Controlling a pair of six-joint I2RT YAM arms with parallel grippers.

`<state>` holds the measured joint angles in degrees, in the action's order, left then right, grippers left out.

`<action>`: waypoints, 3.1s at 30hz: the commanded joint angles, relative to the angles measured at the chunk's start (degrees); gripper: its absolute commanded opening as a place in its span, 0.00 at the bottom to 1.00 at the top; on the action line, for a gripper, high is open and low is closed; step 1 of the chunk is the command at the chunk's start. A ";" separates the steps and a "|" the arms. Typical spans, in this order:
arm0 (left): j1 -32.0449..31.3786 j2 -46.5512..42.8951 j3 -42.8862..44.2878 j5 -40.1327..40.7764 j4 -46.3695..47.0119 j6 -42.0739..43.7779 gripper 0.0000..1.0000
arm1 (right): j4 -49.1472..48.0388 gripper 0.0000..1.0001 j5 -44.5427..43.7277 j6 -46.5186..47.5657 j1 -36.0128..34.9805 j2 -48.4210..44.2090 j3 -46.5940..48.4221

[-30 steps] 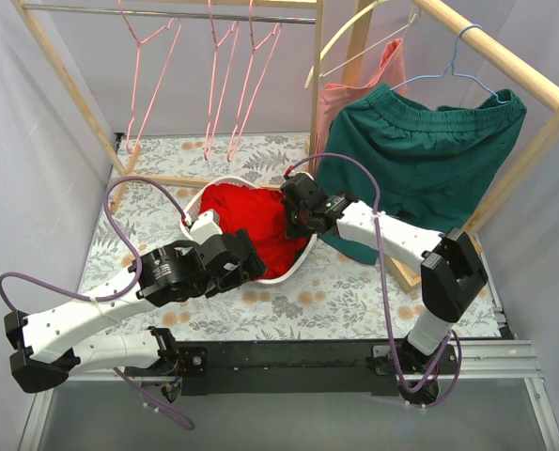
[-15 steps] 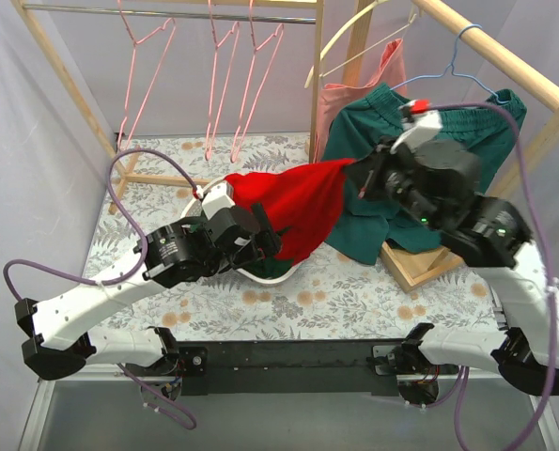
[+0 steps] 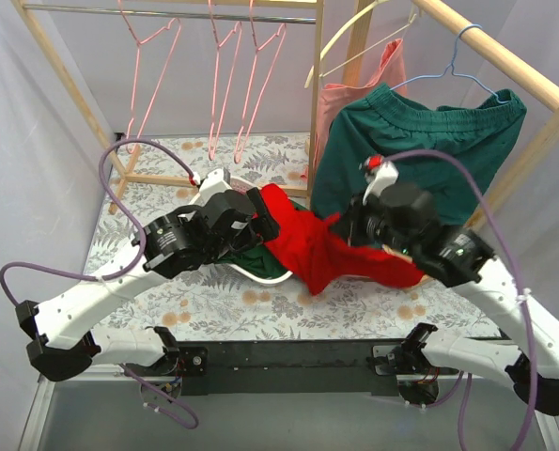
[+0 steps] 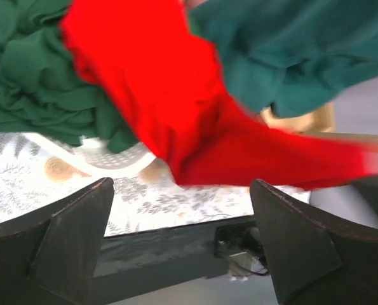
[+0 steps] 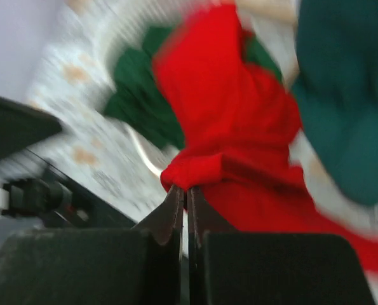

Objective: Place the t-shirt on the hanger
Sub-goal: Move the bin to the corner of the board, then place the T-shirt at the center of the board.

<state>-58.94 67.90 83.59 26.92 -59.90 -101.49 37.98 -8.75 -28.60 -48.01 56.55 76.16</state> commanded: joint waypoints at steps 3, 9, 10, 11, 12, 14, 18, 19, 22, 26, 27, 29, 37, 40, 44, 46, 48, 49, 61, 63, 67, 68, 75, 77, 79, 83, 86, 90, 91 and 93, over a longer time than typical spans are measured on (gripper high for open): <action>10.66 2.41 -10.54 -11.69 7.24 4.36 0.79 | 14.19 0.01 -9.50 -9.63 0.11 -12.87 -12.97; 19.37 10.13 -14.94 -12.94 18.05 10.78 0.68 | 19.59 0.01 -14.27 -8.32 0.11 -14.11 -2.61; 20.43 12.41 -15.47 -13.29 19.80 10.96 0.68 | 19.59 0.01 -14.19 -8.05 0.11 -13.93 -1.47; 21.31 13.56 -16.61 -13.73 21.04 11.49 0.67 | 19.85 0.01 -14.27 -7.70 0.11 -13.67 0.72; 22.63 14.45 -17.32 -13.99 22.27 11.67 0.66 | 20.12 0.01 -14.80 -7.70 0.11 -13.49 2.31; 23.69 16.64 -18.98 -12.59 23.42 10.44 0.65 | 20.82 0.01 -15.50 -7.61 0.11 -12.87 5.21; 27.37 16.83 -24.77 -13.11 25.18 4.22 0.67 | 22.31 0.01 -19.36 -5.86 0.11 -10.94 16.96; 27.91 16.74 -25.92 -13.29 25.88 3.33 0.68 | 22.58 0.01 -19.98 -5.51 0.11 -9.90 19.09; 29.49 16.13 -28.13 -11.02 23.79 -1.93 0.75 | 22.41 0.01 -21.92 -4.10 0.11 -8.05 25.87; 31.51 11.30 -29.89 -7.68 21.76 -5.11 0.77 | 22.32 0.01 -24.20 -2.34 0.20 -6.72 30.53; 32.56 10.51 -30.06 -6.19 20.97 -5.38 0.77 | 22.23 0.01 -24.90 -1.82 0.11 -6.55 30.80; 35.37 9.10 -31.47 -7.48 19.82 -5.12 0.79 | 22.23 0.01 -25.08 -1.46 0.11 -6.02 30.72; 48.64 9.00 -36.31 -13.28 21.31 -4.24 0.84 | 19.24 0.01 -21.83 -1.99 0.11 -5.93 27.02; 51.02 9.09 -35.61 -13.03 19.65 -5.38 0.84 | 19.06 0.01 -21.22 -1.81 0.20 -5.75 26.67; 54.09 6.47 -35.95 -10.84 16.57 -7.14 0.86 | 18.98 0.01 -19.03 -1.72 0.11 -5.23 25.62; 56.64 4.45 -38.32 -11.01 15.95 -7.40 0.87 | 18.63 0.01 -17.62 -2.07 0.20 -4.79 24.57; 62.96 1.73 -41.39 -13.20 16.92 -5.75 0.87 | 17.84 0.01 -15.60 -2.25 0.11 -4.70 23.25; 66.55 1.01 -42.19 -13.73 17.01 -4.95 0.87 | 17.57 0.01 -14.90 -2.34 0.11 -4.61 22.81; 74.57 -0.75 -35.71 -5.48 11.82 -3.98 0.93 | 17.22 0.01 -8.38 -1.11 0.11 -2.77 18.84; 74.93 -0.49 -34.21 -4.77 11.74 -3.71 0.94 | 17.83 0.01 -10.22 0.12 0.11 -1.80 22.52; 74.93 0.48 -29.20 -10.10 14.54 2.60 0.97 | 17.66 0.01 -15.06 4.33 0.20 1.10 34.38; 74.41 1.00 -27.01 -11.09 14.81 3.66 0.98 | 17.14 0.01 -16.37 4.95 0.11 2.06 38.84; 65.27 -1.10 -20.67 -14.17 14.20 8.33 0.98 | 4.39 0.01 -17.18 8.38 0.11 -1.09 39.95; 63.95 -1.63 -20.05 -15.92 13.93 9.91 0.98 | 3.95 0.01 -15.08 8.12 0.20 -0.83 38.63; 62.55 -3.12 -20.13 -18.91 13.32 11.05 0.98 | 3.16 0.01 -12.79 7.16 0.11 -0.92 34.26; 59.82 -6.81 -22.59 -25.59 14.28 14.12 0.98 | 1.75 0.01 -3.32 3.92 0.11 -0.57 25.02; 52.28 -8.13 -23.82 -26.83 13.76 16.76 0.98 | 1.66 0.01 1.97 0.40 0.20 0.48 14.69; 41.03 -8.05 -23.39 -25.45 11.39 15.28 0.98 | -0.17 0.01 10.32 -0.93 0.02 1.28 -1.24; 35.79 -7.87 -23.04 -23.25 10.86 14.31 0.98 | -3.49 0.01 13.73 -0.93 -0.24 0.76 -5.19; 28.14 -7.17 -22.68 -21.74 9.98 11.25 0.98 | -5.10 0.13 19.10 0.99 -0.33 1.62 -11.81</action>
<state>-18.96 60.77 60.62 2.85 -46.78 -87.48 38.04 -2.76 -27.75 -48.03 59.09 73.14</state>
